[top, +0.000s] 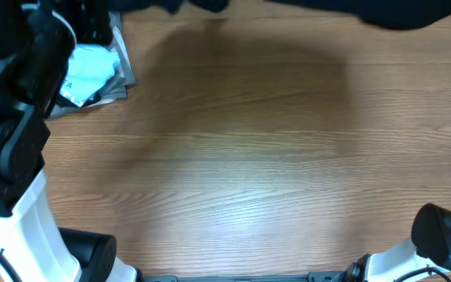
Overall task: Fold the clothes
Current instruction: 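Lift the shirt with both grippers and shake it out in the air, then lay the shirt flat on the table with both grippers, smoothing it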
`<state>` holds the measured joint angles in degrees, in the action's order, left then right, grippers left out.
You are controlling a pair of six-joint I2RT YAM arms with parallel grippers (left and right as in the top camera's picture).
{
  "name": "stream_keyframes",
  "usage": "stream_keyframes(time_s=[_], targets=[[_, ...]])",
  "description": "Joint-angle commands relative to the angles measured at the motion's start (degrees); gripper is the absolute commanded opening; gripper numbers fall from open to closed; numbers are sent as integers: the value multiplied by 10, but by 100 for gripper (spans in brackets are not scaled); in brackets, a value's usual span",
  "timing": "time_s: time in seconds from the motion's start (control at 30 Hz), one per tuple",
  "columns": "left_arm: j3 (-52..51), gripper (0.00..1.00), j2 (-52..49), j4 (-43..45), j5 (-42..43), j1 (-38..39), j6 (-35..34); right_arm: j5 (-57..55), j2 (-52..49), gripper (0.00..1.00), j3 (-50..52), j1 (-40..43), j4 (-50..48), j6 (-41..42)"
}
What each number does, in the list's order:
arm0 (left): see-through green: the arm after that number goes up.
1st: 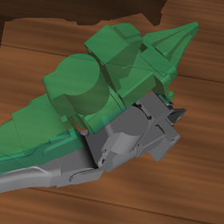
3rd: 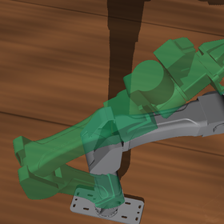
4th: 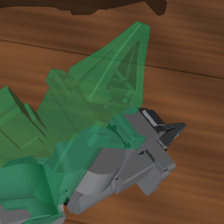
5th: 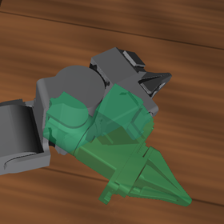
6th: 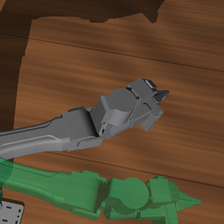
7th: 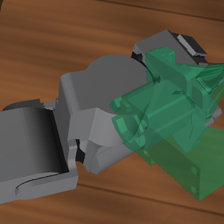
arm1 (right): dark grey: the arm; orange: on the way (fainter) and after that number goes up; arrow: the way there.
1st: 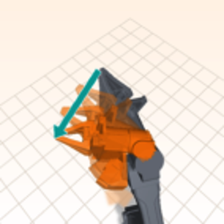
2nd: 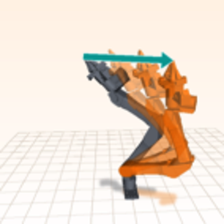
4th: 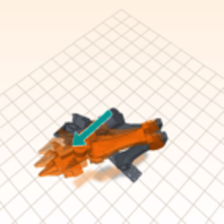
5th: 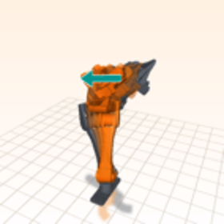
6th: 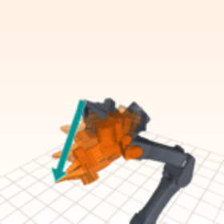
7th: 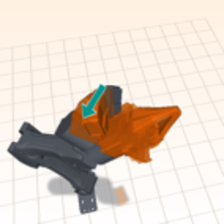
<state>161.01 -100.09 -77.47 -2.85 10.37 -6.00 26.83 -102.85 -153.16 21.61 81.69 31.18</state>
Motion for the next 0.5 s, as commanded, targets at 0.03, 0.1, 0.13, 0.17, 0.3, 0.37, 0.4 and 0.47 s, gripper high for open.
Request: stream_keyframes(time_s=[0.03,0.1,0.13,0.17,0.3,0.37,0.4,0.47], targets=[[-56,4,-92,-56,37,-7,-22,-39,-16,4,85,-21,27,-39],[-78,4,-124,-86,50,-7,-34,-60,-16,4,142,-34,28,-47],[-89,4,-142,-101,53,-7,-37,-68,-16,4,173,-39,26,-47],[-100,4,-159,-116,53,-7,-42,-76,-16,4,206,-43,23,-47],[-127,4,-225,-188,54,-7,-65,-84,-16,4,343,-52,0,-60],[-147,4,-245,-193,73,-6,-63,-86,-16,4,402,-53,-10,-59],[-167,4,-249,-193,85,-5,-69,-88,-16,4,433,-53,-16,-59],[-198,4,-249,-193,90,-3,-74,-96,-16,4,473,-53,-22,-59]])
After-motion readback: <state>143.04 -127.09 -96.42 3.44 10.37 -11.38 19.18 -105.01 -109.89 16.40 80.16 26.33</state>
